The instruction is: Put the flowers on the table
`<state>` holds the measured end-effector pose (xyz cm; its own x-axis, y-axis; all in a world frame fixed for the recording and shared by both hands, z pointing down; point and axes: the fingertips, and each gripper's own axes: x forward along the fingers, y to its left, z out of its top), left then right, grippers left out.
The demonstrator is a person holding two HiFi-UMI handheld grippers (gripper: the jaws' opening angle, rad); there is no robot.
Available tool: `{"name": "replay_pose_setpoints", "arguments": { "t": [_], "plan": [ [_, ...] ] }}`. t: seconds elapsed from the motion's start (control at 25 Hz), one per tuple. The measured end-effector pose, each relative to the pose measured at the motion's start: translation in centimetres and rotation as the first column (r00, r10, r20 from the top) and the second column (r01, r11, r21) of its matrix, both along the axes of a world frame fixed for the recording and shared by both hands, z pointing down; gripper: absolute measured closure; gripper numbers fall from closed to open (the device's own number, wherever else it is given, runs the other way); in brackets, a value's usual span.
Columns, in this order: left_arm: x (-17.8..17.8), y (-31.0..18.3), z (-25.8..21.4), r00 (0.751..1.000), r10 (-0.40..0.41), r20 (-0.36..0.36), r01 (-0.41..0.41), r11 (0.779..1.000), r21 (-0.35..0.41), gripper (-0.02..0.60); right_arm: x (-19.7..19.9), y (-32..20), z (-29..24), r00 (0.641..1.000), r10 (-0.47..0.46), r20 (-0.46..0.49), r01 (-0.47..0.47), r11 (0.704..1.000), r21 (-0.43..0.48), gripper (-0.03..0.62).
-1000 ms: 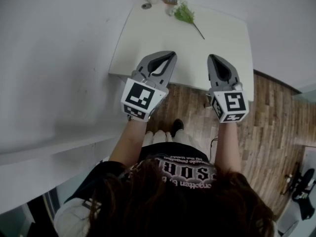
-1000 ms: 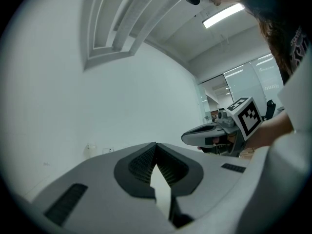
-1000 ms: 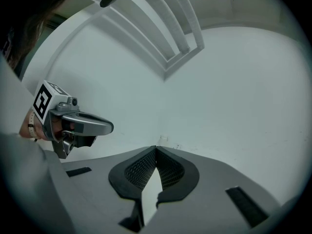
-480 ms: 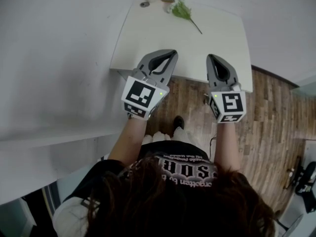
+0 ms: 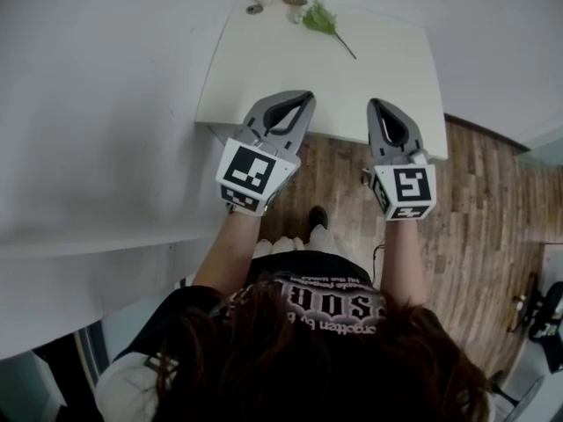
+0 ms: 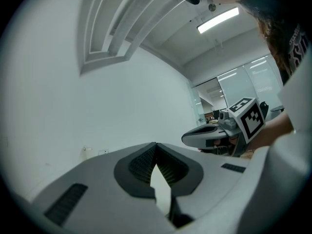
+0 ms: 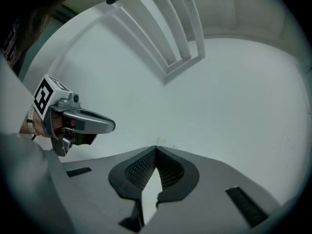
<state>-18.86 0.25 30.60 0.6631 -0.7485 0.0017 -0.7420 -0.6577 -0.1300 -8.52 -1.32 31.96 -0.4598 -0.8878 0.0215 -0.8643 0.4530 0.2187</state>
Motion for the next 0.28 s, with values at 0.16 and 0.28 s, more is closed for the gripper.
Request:
{"name": "replay_pose_setpoints", "arguments": {
  "t": [0.16, 0.28],
  "plan": [
    [-0.1, 0.3, 0.0, 1.0, -0.003, -0.002, 0.003, 1.0, 0.0, 0.581, 0.22, 0.25, 0.0, 1.0, 0.004, 0.003, -0.004, 1.0, 0.0, 0.563],
    [-0.11, 0.49, 0.07, 1.0, -0.003, -0.005, 0.003, 1.0, -0.002, 0.581, 0.33, 0.38, 0.25, 1.0, 0.009, -0.002, -0.009, 1.0, -0.001, 0.563]
  ]
}}
